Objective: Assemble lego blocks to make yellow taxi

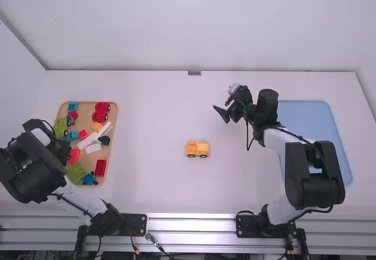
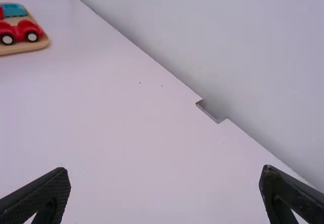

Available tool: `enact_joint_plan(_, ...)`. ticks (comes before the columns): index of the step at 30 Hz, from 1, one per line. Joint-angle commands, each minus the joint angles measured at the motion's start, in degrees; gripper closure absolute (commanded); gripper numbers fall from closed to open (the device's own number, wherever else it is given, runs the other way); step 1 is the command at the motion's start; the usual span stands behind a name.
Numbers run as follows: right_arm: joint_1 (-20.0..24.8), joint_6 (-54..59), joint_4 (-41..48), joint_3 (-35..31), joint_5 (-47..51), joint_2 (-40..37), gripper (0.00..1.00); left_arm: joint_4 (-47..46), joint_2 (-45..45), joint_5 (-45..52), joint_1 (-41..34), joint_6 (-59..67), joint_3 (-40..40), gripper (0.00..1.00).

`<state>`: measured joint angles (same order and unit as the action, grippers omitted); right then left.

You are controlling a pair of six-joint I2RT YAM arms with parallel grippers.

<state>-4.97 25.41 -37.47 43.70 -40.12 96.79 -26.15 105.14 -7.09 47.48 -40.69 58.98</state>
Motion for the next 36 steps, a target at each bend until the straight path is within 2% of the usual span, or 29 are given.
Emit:
enact_joint_plan(1, 0.1, -2.3, -0.2, 1.4, -0.5, -1.6, 0.01, -0.7, -5.1, 0.2, 0.5, 0.6, 1.5, 0.80)
enact_joint_plan(5, 0.1, -2.7, -0.3, 1.4, -0.9, -1.6, 0.01, -2.7, -11.1, 1.3, 0.0, 0.7, 1.5, 0.82)
enact_joint_plan(7, -0.1, -4.0, -1.2, 1.4, -5.9, -1.6, 0.01, -3.5, -15.0, 3.3, -0.5, 2.7, 1.5, 0.82)
enact_joint_plan(8, -0.3, -7.0, -3.2, 1.4, -12.7, -1.6, 0.01, -3.2, -17.6, 6.3, -1.3, 5.4, 1.5, 0.82)
enact_joint_plan(11, -0.2, -11.2, -11.1, 1.4, -23.9, -1.6, 0.01, -1.0, -22.5, 14.6, -3.2, 12.3, 0.8, 0.81)
enact_joint_plan(13, -0.2, -15.1, -16.5, 1.4, -27.4, -1.6, 0.01, 1.1, -25.2, 20.9, -4.9, 15.8, -0.2, 0.81)
enact_joint_plan(16, -1.6, -21.5, -20.7, 1.4, -23.9, -1.6, 0.01, 5.9, -28.4, 30.6, -8.7, 20.8, -2.4, 0.81)
enact_joint_plan(21, -4.9, -23.4, -17.4, 1.4, -13.6, -1.6, 0.01, 19.3, -30.8, 41.8, -18.5, 27.0, -9.1, 0.79)
enact_joint_plan(26, -6.8, -27.3, -17.2, 2.2, -13.6, -1.6, 0.01, 33.8, -30.7, 50.5, -27.7, 28.5, -15.5, 0.78)
enact_joint_plan(30, -6.7, -28.6, -9.6, 6.8, -13.9, -1.5, 0.01, 44.9, -29.7, 56.2, -34.7, 28.1, -18.6, 0.77)
enact_joint_plan(32, -6.8, -27.9, -5.7, 8.7, -14.8, -1.5, 0.01, 48.2, -28.6, 57.5, -37.2, 28.1, -18.8, 0.77)
enact_joint_plan(34, -7.5, -22.9, -2.1, 10.9, -22.4, -1.4, 0.01, 51.8, -26.3, 57.7, -40.9, 28.1, -18.5, 0.78)
enact_joint_plan(36, -7.7, -22.1, -1.9, 11.8, -25.8, -0.9, 0.01, 52.4, -24.9, 57.9, -42.1, 28.1, -18.0, 0.79)
